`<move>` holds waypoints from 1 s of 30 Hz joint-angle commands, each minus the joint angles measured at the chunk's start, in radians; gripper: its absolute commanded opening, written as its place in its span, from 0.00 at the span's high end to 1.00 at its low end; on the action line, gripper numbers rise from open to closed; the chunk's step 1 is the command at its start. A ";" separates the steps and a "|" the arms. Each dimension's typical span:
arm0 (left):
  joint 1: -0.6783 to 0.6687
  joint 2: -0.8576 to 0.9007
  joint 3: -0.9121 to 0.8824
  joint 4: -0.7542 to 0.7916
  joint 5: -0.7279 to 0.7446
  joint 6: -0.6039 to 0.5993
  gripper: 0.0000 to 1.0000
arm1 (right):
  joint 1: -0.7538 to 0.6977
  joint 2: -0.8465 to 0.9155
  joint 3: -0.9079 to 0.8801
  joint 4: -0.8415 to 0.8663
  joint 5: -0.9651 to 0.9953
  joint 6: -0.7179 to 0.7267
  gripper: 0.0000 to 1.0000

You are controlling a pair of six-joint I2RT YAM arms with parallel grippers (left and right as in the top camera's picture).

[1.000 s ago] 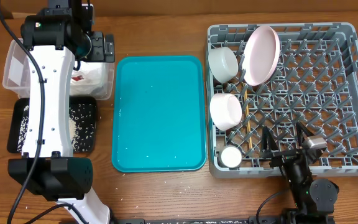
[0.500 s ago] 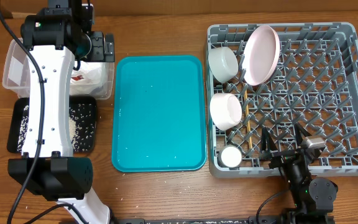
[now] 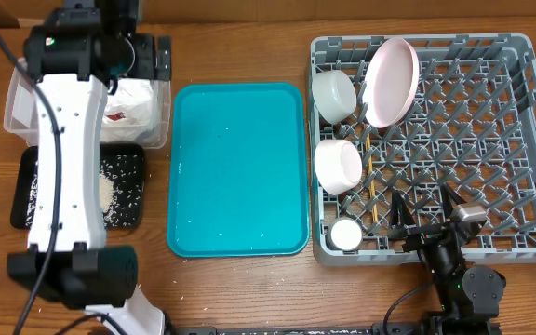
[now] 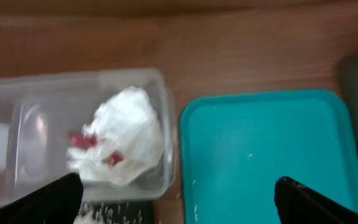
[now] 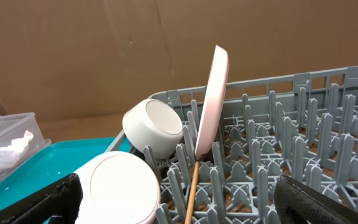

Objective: Sort waste into correct bins and load items into the dishwasher

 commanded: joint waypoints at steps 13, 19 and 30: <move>-0.016 -0.708 -0.897 0.757 0.183 0.138 0.00 | -0.008 -0.009 -0.010 0.006 -0.005 0.000 0.00; 0.032 -1.113 -1.450 1.028 0.184 0.137 0.00 | -0.008 -0.009 -0.010 0.006 -0.005 0.000 0.00; 0.052 -1.666 -1.981 1.168 0.176 0.137 0.00 | -0.008 -0.009 -0.010 0.006 -0.005 0.000 0.00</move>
